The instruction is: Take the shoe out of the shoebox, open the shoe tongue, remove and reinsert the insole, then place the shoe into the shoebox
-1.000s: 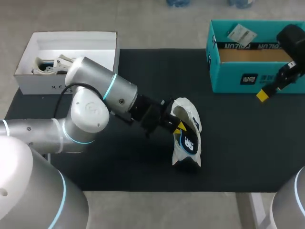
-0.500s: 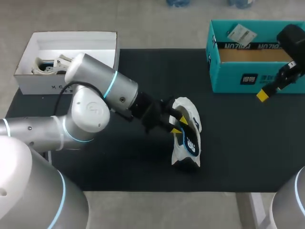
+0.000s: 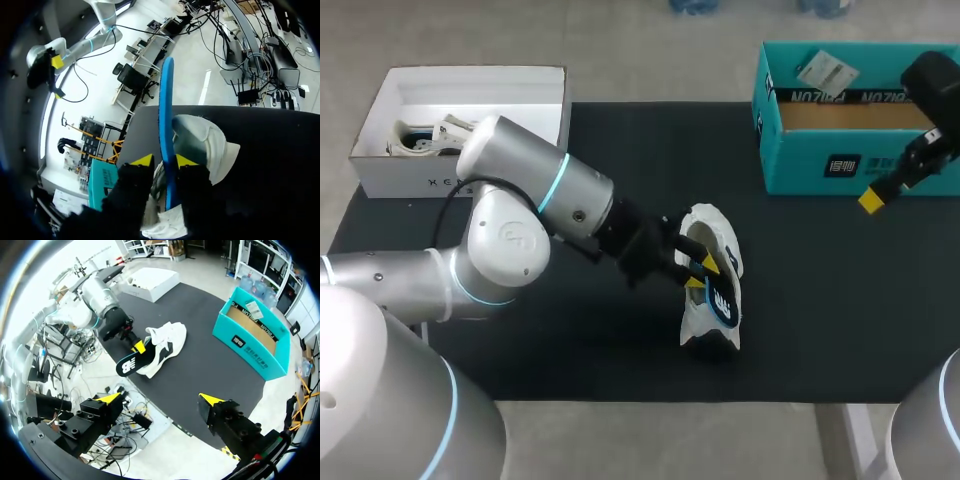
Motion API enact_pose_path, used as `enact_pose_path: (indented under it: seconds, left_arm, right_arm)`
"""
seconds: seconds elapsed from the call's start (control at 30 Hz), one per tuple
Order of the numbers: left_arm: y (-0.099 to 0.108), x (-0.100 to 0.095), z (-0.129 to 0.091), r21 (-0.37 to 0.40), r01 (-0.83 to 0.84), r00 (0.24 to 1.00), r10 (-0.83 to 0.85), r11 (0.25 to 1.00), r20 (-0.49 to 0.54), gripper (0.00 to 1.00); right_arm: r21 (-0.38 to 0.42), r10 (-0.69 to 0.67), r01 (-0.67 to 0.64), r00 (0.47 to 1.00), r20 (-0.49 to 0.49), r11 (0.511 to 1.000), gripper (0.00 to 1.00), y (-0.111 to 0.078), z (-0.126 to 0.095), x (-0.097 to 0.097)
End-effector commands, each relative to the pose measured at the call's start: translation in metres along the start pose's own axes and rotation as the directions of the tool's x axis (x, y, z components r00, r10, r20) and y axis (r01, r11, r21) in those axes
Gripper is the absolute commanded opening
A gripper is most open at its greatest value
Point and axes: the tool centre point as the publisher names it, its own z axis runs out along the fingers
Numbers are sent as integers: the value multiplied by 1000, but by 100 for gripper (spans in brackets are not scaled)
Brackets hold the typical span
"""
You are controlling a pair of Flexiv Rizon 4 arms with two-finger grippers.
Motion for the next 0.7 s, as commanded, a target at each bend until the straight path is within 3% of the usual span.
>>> enact_pose_path:
  seconds: [0.03,0.43,0.7]
  left_arm:
    - [2,2,4,-5,-2,1000,1,1000,-20,0]
    - [24,8,-4,-40,-12,999,11,999,-46,0]
    - [39,15,4,-77,-47,996,41,996,-80,0]
  right_arm:
    - [7,1,-1,1000,-1,1000,100,3,1,-1]
    - [7,1,-1,1000,-1,1000,100,3,1,-1]
    - [7,1,-1,1000,-1,1000,100,3,1,-1]
